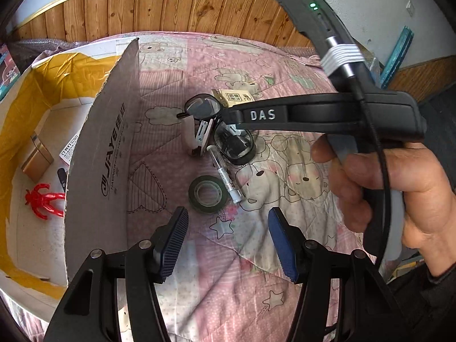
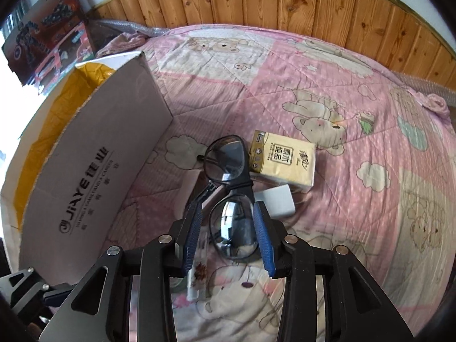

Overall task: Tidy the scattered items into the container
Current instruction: 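Grasp the black-framed glasses with the right tool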

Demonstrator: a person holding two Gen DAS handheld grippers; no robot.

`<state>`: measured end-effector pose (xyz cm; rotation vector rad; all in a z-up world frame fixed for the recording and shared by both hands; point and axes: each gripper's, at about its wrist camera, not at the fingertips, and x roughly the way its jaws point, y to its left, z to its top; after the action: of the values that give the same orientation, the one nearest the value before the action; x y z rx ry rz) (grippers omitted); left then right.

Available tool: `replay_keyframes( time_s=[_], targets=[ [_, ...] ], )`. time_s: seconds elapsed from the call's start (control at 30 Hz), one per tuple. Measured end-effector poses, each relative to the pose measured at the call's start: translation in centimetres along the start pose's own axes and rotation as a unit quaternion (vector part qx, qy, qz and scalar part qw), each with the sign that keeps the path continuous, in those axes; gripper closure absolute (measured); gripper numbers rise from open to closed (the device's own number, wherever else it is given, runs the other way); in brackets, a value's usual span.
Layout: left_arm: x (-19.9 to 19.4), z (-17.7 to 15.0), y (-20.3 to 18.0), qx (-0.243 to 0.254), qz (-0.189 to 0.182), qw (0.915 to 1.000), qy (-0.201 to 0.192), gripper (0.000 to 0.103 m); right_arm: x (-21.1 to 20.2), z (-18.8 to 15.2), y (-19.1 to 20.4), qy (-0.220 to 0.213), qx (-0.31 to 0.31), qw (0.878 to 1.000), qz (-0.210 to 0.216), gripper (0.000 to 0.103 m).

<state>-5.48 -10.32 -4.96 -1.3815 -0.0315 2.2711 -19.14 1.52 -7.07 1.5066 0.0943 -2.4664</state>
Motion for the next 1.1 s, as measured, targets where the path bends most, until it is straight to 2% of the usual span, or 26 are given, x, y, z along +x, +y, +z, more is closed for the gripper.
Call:
replay_keyframes(
  time_s=[0.1, 0.17, 0.27, 0.3, 0.33, 0.37, 0.5, 0.67, 0.77, 0.83, 0.93, 1.1],
  targets=[
    [0.8, 0.3, 0.5, -0.015, -0.002, 0.9999, 0.003, 0.043, 2.7, 0.6, -0.2, 0.019, -0.019, 1.0, -0.015, 0.06],
    [1.3, 0.5, 0.6, -0.021, -0.007, 0.9997, 0.006, 0.043, 3.5, 0.9, -0.4, 0.012, -0.031, 0.999, -0.014, 0.057],
    [1.8, 1.0, 0.8, -0.025, -0.007, 0.9997, 0.005, 0.043, 4.0, 1.1, -0.3, 0.011, -0.059, 0.998, -0.014, 0.058],
    [2.1, 1.2, 0.9, -0.028, -0.007, 0.9996, 0.006, 0.043, 4.0, 1.1, -0.3, 0.014, -0.064, 0.998, -0.011, 0.06],
    [2.5, 1.5, 1.0, -0.032, -0.006, 0.9994, 0.006, 0.043, 3.8, 1.1, -0.4, 0.021, -0.065, 0.998, -0.004, 0.068],
    [2.9, 1.7, 1.1, -0.038, -0.006, 0.9992, 0.008, 0.043, 3.6, 1.1, -0.4, 0.032, -0.062, 0.998, 0.001, 0.073],
    [4.2, 2.5, 1.6, -0.059, -0.007, 0.9982, 0.011, 0.043, 2.7, 0.4, -1.2, 0.081, -0.049, 0.995, 0.014, 0.077],
    [4.6, 2.4, 2.3, -0.07, 0.001, 0.9975, 0.013, 0.043, 0.2, -2.0, -3.1, 0.115, -0.052, 0.992, -0.002, 0.08],
    [4.8, 2.1, 2.4, -0.069, -0.002, 0.9975, 0.016, 0.043, -2.1, -4.1, -5.2, 0.11, -0.012, 0.994, -0.008, 0.08],
    [4.9, 1.9, 2.2, -0.069, -0.009, 0.9974, 0.017, 0.043, -3.7, -5.6, -6.7, 0.1, 0.033, 0.994, 0.003, 0.08],
    [5.4, 1.8, 1.9, -0.069, -0.017, 0.9973, 0.019, 0.043, -5.0, -8.6, -8.3, 0.1, 0.095, 0.99, 0.009, 0.079],
    [7.0, 2.9, 0.4, -0.055, -0.015, 0.9982, 0.019, 0.043, -4.7, -10.4, -8.4, 0.11, 0.114, 0.987, -0.004, 0.076]
  ],
)
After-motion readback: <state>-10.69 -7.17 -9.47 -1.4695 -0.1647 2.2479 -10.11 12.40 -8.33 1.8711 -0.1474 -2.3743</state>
